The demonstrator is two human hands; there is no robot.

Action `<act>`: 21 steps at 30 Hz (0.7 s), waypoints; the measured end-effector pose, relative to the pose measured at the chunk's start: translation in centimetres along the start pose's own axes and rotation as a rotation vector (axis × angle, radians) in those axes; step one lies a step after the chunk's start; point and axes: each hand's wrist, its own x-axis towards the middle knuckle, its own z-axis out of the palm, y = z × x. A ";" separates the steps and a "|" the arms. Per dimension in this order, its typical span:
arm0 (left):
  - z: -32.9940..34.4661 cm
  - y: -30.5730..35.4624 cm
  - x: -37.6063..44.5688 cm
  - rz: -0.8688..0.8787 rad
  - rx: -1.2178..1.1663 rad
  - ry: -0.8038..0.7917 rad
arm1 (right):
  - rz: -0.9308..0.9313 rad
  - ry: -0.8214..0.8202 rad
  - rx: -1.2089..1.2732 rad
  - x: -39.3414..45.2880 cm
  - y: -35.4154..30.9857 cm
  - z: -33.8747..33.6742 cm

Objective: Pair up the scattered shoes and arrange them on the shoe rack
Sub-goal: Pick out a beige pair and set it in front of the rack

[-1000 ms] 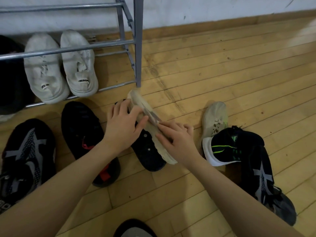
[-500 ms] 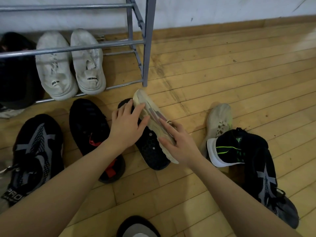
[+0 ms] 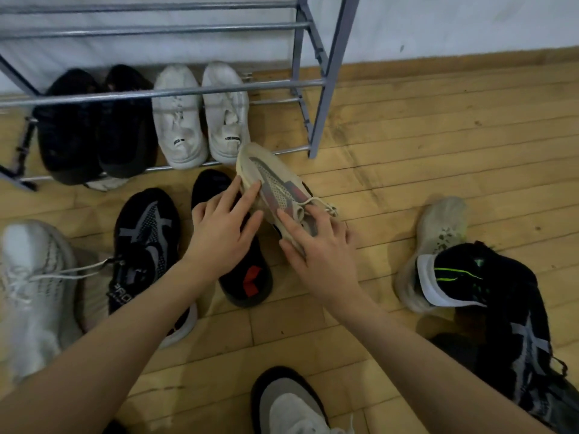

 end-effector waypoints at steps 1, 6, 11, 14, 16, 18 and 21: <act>-0.1 -0.6 -0.4 0.011 0.012 -0.010 | 0.013 -0.011 0.011 -0.1 -0.7 0.1; -0.6 -3.3 -1.9 -0.009 0.055 -0.049 | 0.006 -0.103 0.048 -1.0 -4.0 1.6; -0.3 -6.3 -4.2 -0.031 0.202 -0.136 | -0.055 -0.129 0.032 -1.5 -6.5 3.1; -0.7 -7.4 -5.2 -0.028 0.271 -0.171 | -0.136 -0.167 0.010 -1.9 -8.1 3.7; -1.3 -7.5 -5.6 -0.023 0.274 -0.172 | -0.139 -0.181 0.003 -1.9 -8.3 4.1; -1.6 -7.6 -6.0 -0.014 0.272 -0.184 | -0.113 -0.214 0.014 -1.9 -8.1 4.1; -1.6 -7.6 -6.9 0.013 0.261 -0.186 | -0.133 -0.269 0.029 -2.0 -7.5 3.9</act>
